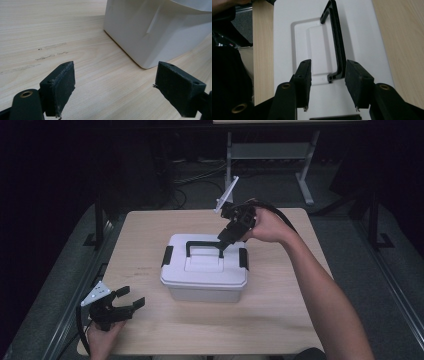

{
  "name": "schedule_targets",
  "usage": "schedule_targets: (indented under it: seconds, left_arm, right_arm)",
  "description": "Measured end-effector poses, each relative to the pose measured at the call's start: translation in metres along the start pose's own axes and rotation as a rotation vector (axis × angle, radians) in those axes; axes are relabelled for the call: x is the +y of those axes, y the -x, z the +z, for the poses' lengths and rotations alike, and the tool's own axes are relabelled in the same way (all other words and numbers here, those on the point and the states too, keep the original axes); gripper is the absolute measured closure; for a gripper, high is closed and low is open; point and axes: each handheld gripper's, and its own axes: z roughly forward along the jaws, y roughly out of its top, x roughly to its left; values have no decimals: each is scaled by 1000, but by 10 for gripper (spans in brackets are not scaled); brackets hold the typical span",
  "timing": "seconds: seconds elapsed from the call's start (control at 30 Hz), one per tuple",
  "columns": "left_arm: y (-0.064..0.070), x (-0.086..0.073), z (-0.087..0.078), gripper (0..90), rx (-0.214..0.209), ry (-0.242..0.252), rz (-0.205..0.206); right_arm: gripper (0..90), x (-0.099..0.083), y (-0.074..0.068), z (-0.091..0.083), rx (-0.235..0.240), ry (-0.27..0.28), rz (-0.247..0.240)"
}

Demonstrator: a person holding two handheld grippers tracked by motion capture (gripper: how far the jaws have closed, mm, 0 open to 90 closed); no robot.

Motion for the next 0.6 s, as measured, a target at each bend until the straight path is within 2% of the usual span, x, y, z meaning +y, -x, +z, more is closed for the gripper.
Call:
schedule_targets:
  seconds: [0.6]
  left_arm:
    - [-1, -2, 0, 153, 5, -4, -1]
  right_arm:
    - [539, -32, 3, -10, -12, 15, 61]
